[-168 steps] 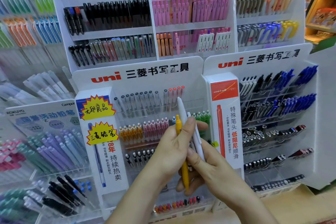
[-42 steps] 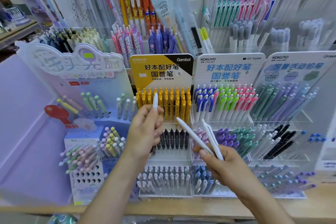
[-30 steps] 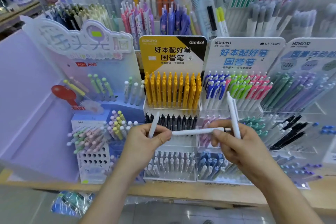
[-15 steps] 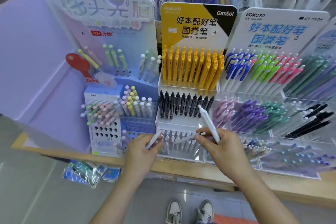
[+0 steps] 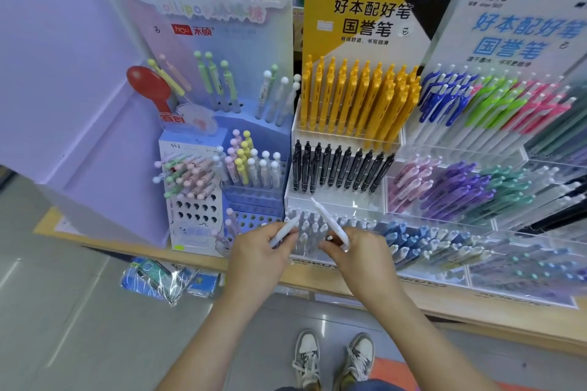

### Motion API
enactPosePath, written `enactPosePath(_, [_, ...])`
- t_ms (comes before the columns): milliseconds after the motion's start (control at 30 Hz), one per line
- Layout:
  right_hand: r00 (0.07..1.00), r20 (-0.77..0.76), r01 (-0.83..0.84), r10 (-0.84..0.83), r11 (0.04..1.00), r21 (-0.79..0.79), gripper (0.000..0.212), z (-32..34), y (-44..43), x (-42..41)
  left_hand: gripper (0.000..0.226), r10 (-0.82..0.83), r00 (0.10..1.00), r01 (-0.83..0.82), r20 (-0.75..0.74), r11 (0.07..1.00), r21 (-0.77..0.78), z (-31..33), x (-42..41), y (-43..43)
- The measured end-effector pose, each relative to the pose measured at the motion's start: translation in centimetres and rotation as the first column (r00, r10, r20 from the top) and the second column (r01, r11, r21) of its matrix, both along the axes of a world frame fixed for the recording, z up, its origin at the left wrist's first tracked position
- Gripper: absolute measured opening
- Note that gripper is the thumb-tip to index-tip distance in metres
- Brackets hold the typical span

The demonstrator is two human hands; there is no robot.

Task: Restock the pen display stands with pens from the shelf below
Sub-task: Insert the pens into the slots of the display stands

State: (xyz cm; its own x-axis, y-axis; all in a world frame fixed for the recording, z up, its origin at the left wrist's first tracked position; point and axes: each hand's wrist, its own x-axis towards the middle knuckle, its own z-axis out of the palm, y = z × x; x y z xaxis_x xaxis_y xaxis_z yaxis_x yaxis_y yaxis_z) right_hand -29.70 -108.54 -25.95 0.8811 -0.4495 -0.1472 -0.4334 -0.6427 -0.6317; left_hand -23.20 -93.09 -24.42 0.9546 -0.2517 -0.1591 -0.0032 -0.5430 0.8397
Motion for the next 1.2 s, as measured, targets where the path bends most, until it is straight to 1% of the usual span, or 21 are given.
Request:
enactPosePath(133, [1.0,0.02,0.006,-0.006,1.0,0.006,0.022,-0.8,0.9,0.5,0.033,-0.025,1.0,0.025,-0.016,1.0,-0.017,-0.1,0.0,-0.5])
enactPosePath(233, [0.998,0.064,0.008,-0.01,0.999,0.041,0.017,-1.0,1.3,0.7,0.021,-0.072,0.997,0.072,-0.024,0.997,0.001,-0.1,0.2,-1.0])
enactPosePath(333, [0.999,0.051,0.0,-0.004,0.996,0.09,0.012,-0.9,1.0,0.5,0.014,-0.154,0.988,0.155,-0.023,0.988,0.008,-0.1,0.4,-1.4])
enactPosePath(400, [0.998,0.064,0.007,-0.017,0.989,0.148,0.003,-0.7,0.7,0.4,0.007,-0.204,0.979,0.204,0.001,0.977,0.056,-0.3,0.6,-1.8])
enactPosePath(433, [0.995,0.087,0.024,-0.042,0.98,0.198,0.004,-0.4,0.5,0.2,0.006,-0.219,0.975,0.216,0.023,0.971,0.099,-0.3,0.7,-2.0])
enactPosePath(500, [0.986,0.122,0.068,-0.111,0.946,0.316,0.011,0.4,0.0,-0.3,0.011,-0.246,0.966,0.228,0.079,0.955,0.191,-0.6,0.9,-2.2])
enactPosePath(567, [0.978,0.126,0.095,-0.164,0.898,0.431,0.01,1.5,-0.8,-0.9,0.013,-0.277,0.953,0.239,0.121,0.935,0.26,-0.8,1.2,-2.3])
enactPosePath(633, [0.981,0.094,0.101,-0.17,0.861,0.498,0.009,2.5,-2.1,-1.7,0.014,-0.302,0.942,0.245,0.145,0.916,0.317,-0.9,1.3,-2.4])
enactPosePath(667, [0.983,0.078,0.106,-0.168,0.853,0.512,0.013,2.9,-2.7,-2.0,0.014,-0.311,0.937,0.245,0.157,0.909,0.337,-1.0,1.3,-2.4])
enactPosePath(733, [0.979,0.064,0.125,-0.192,0.824,0.552,0.021,3.3,-3.9,-2.5,0.011,-0.305,0.937,0.236,0.173,0.913,0.333,-1.1,1.4,-2.4])
enactPosePath(800, [0.972,0.052,0.155,-0.231,0.787,0.598,0.027,3.5,-4.6,-2.7,0.008,-0.311,0.938,0.254,0.154,0.917,0.308,-1.1,1.7,-2.4])
enactPosePath(900, [0.966,0.07,0.143,-0.247,0.745,0.652,0.029,4.0,-4.8,-2.7,0.008,-0.362,0.926,0.31,0.108,0.892,0.33,-1.2,2.0,-2.4])
enactPosePath(967, [0.954,0.103,0.142,-0.282,0.725,0.674,0.026,4.4,-4.7,-2.8,0.007,-0.381,0.92,0.328,0.089,0.874,0.358,-1.1,2.2,-2.4])
enactPosePath(1000, [0.942,0.111,0.16,-0.316,0.714,0.682,0.023,4.5,-4.6,-2.9,0.006,-0.38,0.921,0.33,0.085,0.879,0.344,-1.1,2.2,-2.4])
enactPosePath(1033, [0.929,0.117,0.177,-0.352,0.698,0.694,0.02,4.6,-4.6,-3.0,0.004,-0.363,0.928,0.325,0.081,0.898,0.295,-1.0,2.2,-2.4])
enactPosePath(1067, [0.916,0.121,0.189,-0.383,0.677,0.711,0.016,4.6,-4.7,-3.1,0.002,-0.329,0.942,0.309,0.067,0.928,0.21,-0.7,2.3,-2.2])
enactPosePath(1133, [0.894,0.114,0.21,-0.433,0.63,0.748,0.01,4.7,-5.1,-3.4,0.008,-0.251,0.968,0.251,0.009,0.968,0.029,0.5,2.5,-1.8])
enactPosePath(1200, [0.872,0.093,0.226,-0.48,0.564,0.794,0.009,4.8,-5.6,-3.5,0.007,-0.227,0.974,0.222,-0.027,0.969,-0.111,2.3,2.8,-1.6])
